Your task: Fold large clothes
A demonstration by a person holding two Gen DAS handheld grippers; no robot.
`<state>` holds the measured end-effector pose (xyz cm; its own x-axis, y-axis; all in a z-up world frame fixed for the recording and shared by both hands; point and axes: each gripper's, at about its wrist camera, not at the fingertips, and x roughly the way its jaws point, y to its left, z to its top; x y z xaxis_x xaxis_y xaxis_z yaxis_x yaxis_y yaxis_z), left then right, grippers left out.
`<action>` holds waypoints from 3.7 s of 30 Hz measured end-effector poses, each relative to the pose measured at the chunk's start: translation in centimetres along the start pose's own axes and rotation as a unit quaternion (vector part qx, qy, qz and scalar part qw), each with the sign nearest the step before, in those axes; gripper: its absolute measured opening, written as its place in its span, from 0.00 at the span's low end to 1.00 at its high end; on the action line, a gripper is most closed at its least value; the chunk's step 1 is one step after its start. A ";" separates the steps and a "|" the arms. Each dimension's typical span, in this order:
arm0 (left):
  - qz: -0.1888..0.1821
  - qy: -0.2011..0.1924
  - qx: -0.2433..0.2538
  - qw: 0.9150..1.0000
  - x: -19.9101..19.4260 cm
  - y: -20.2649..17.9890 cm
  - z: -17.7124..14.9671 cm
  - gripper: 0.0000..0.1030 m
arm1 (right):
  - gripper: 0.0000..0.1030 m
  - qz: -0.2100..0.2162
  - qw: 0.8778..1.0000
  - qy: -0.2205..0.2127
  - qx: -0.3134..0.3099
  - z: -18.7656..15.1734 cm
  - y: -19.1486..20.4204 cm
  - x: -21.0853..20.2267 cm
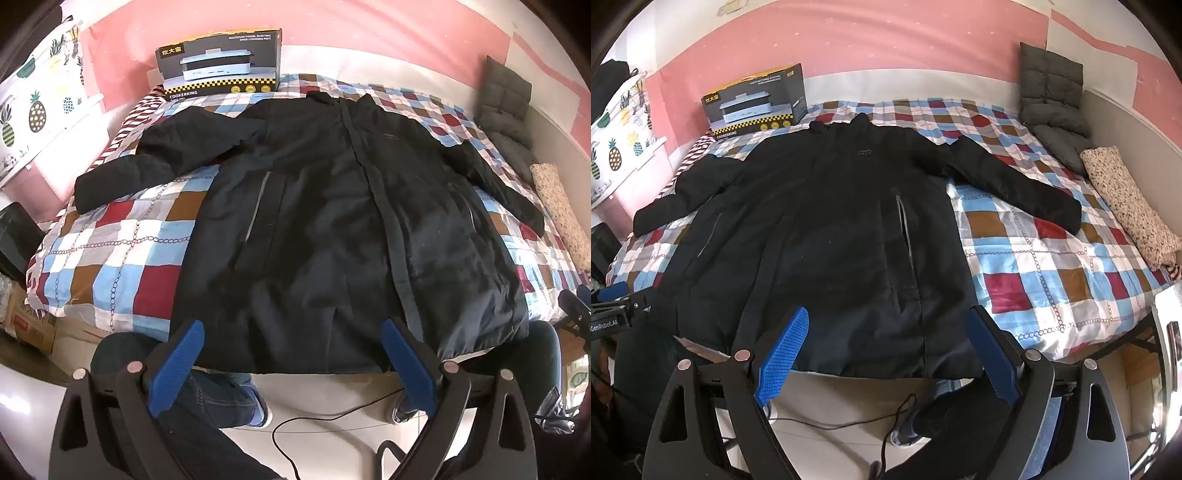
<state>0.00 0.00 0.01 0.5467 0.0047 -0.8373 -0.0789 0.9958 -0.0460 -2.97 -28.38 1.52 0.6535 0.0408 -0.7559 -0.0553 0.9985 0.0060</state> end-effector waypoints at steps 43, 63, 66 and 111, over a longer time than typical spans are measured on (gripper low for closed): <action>0.000 0.004 0.002 1.000 0.5 -0.7 -0.6 0.95 | 0.85 -0.002 1.000 0.016 0.002 -0.4 -0.2 0.8; -0.001 0.006 0.002 1.000 0.5 -0.7 -0.5 0.95 | 0.85 -0.003 1.000 0.017 0.002 -0.3 -0.1 0.8; -0.001 0.006 0.002 1.000 0.5 -0.6 -0.5 0.95 | 0.85 -0.003 1.000 0.018 0.002 -0.4 -0.1 0.8; -0.002 0.008 -0.014 1.000 1.4 -0.8 -0.1 0.95 | 0.85 0.004 1.000 0.010 -0.015 1.6 1.1 2.2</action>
<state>0.79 -0.78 -1.19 0.5331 -0.0017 -0.8460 -0.0998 0.9929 -0.0649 -0.42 -27.13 0.94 0.6374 0.0482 -0.7691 -0.0844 0.9964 -0.0075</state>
